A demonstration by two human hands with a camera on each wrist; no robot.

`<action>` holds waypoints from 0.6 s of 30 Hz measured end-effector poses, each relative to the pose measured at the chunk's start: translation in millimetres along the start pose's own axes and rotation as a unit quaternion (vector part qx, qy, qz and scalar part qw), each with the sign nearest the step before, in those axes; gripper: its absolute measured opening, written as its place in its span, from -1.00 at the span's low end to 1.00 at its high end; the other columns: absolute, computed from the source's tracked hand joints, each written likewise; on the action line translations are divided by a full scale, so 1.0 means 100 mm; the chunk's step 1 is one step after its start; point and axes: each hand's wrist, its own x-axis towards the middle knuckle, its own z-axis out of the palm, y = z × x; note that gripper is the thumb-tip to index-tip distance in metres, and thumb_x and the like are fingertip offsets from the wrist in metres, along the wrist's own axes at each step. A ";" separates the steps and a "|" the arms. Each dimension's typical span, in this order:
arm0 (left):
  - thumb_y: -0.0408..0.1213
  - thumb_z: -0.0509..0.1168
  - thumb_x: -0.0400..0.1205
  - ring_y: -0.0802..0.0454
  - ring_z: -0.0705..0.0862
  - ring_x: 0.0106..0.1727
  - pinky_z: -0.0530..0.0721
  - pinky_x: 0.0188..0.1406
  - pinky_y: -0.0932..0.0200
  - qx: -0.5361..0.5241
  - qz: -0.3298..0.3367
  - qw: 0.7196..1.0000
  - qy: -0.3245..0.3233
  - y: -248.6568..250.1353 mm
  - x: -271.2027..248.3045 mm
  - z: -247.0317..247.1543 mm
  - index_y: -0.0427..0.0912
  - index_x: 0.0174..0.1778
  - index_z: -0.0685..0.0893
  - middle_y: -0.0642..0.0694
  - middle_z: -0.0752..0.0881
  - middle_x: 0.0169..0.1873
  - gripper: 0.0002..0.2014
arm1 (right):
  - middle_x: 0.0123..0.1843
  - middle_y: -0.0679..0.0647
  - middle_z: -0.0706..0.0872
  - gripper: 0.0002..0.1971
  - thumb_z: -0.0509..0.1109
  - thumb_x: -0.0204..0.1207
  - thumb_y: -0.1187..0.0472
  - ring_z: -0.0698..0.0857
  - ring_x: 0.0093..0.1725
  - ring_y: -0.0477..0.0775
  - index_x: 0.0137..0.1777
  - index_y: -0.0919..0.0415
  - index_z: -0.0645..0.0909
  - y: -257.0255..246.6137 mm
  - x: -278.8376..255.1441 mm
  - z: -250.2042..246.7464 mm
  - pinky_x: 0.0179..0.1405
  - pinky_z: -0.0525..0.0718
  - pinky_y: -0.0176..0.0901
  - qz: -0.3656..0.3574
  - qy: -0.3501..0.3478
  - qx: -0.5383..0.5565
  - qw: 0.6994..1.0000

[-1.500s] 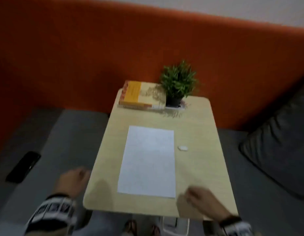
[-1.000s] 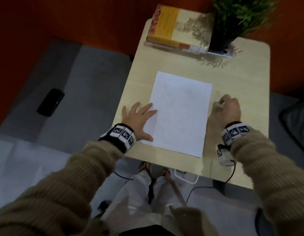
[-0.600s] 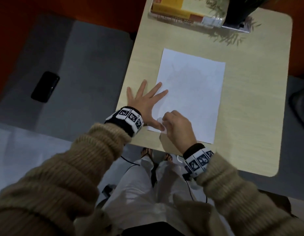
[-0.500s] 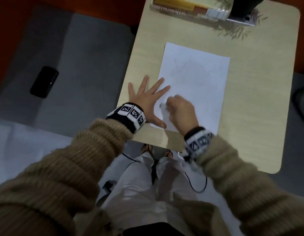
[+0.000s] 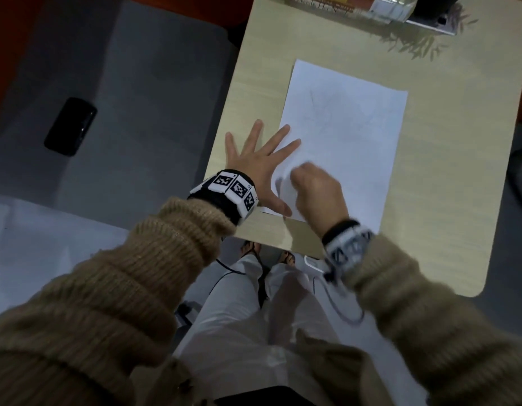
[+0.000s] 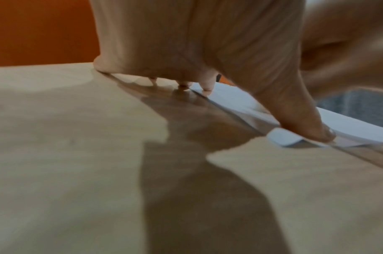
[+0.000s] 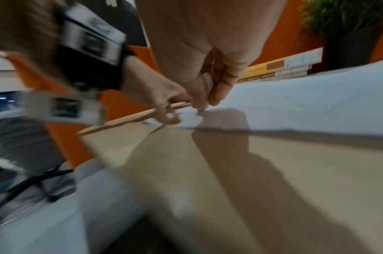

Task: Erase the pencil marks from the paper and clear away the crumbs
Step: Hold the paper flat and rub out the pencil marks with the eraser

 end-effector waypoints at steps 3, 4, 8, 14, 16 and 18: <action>0.50 0.43 0.02 -0.18 -0.48 0.62 -0.32 0.37 -0.69 0.001 -0.003 1.000 -0.001 0.01 -0.01 0.01 0.36 0.57 -0.30 0.31 -0.40 0.60 0.33 | -0.43 0.23 0.55 -0.78 0.24 0.45 0.29 0.52 -0.47 0.17 -0.42 0.30 0.47 -0.01 -0.25 -0.01 -0.62 0.39 -0.10 -0.018 -0.047 0.009 0.999; 0.50 0.43 0.02 -0.18 -0.47 0.62 -0.31 0.37 -0.69 0.001 -0.001 1.000 -0.001 0.01 -0.01 0.00 0.36 0.58 -0.28 0.31 -0.39 0.60 0.33 | -0.45 0.24 0.56 -0.73 0.18 0.47 0.22 0.52 -0.48 0.17 -0.42 0.32 0.49 0.02 -0.10 -0.03 -0.61 0.37 -0.13 -0.007 -0.040 0.008 0.999; 0.52 0.42 -0.01 -0.19 -0.46 0.63 -0.29 0.37 -0.70 0.005 -0.001 1.000 0.000 0.00 -0.01 -0.02 0.34 0.58 -0.23 0.31 -0.39 0.60 0.33 | -0.42 0.23 0.60 -0.86 0.27 0.36 0.47 0.59 -0.47 0.21 -0.31 0.31 0.62 0.12 0.36 0.00 -0.56 0.36 -0.16 0.023 0.041 -0.002 0.999; 0.51 0.43 0.02 -0.19 -0.46 0.63 -0.30 0.36 -0.70 0.004 0.000 1.000 -0.002 0.00 0.00 -0.01 0.35 0.57 -0.29 0.30 -0.40 0.60 0.34 | -0.47 0.23 0.59 -0.68 0.12 0.44 0.17 0.56 -0.49 0.18 -0.44 0.32 0.54 0.03 -0.01 -0.02 -0.58 0.41 -0.21 -0.019 -0.019 0.020 0.999; 0.50 0.43 0.00 -0.19 -0.46 0.63 -0.30 0.37 -0.70 0.003 -0.002 1.000 -0.001 0.01 0.00 -0.01 0.34 0.58 -0.28 0.31 -0.39 0.60 0.34 | -0.46 0.26 0.61 -0.65 0.05 0.38 0.15 0.59 -0.50 0.20 -0.41 0.33 0.59 0.16 0.40 -0.05 -0.51 0.33 -0.22 -0.001 0.051 0.013 0.999; 0.49 0.45 0.00 -0.18 -0.46 0.63 -0.31 0.37 -0.69 -0.002 -0.005 1.000 -0.001 0.01 -0.01 -0.01 0.35 0.58 -0.27 0.31 -0.38 0.60 0.35 | -0.46 0.26 0.61 -0.64 0.02 0.35 0.17 0.59 -0.50 0.21 -0.40 0.33 0.60 0.17 0.43 -0.02 -0.51 0.33 -0.23 0.002 0.064 0.016 0.998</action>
